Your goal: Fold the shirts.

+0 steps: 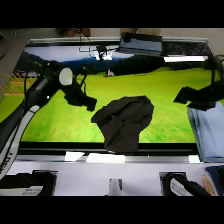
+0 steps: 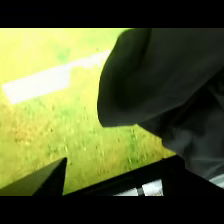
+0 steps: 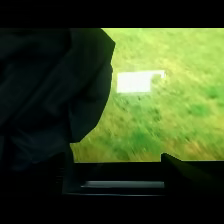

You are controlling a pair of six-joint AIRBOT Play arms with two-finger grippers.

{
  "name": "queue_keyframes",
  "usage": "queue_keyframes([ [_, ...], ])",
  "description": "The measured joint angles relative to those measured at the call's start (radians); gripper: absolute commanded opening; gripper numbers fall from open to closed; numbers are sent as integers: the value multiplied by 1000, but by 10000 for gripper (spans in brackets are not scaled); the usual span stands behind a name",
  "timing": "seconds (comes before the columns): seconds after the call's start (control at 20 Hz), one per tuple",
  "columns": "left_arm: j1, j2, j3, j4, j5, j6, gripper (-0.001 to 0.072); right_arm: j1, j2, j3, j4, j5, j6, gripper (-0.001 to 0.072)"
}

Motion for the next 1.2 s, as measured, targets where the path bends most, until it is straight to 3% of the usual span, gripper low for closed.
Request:
queue_keyframes([
  [0.25, -63, 87, -400, -183, 210, -17, 675, 0, -42, -167, 34, -68, -11, 636],
  [0.3, -84, 87, -450, -226, 263, -20, 675, 1, -50, -197, 45, -87, -18, 678],
  [0.5, -173, 59, -554, -324, 416, -26, 669, 1, -93, -275, 100, -118, -53, 681],
  [0.55, -189, 50, -564, -337, 444, -28, 634, 1, -104, -286, 115, -124, -64, 681],
  [0.65, -207, 36, -578, -353, 485, -29, 414, 1, -123, -309, 143, -130, -85, 678],
  [0.75, -214, 27, -583, -360, 528, -32, 46, 1, -140, -332, 165, -146, -98, 617],
  [0.8, -218, 26, -585, -365, 542, -32, 40, 2, -148, -345, 173, -160, -101, 589],
  [1.2, -224, 55, -522, -355, 538, -5, 40, 113, -232, -428, 242, -342, -70, 577],
])
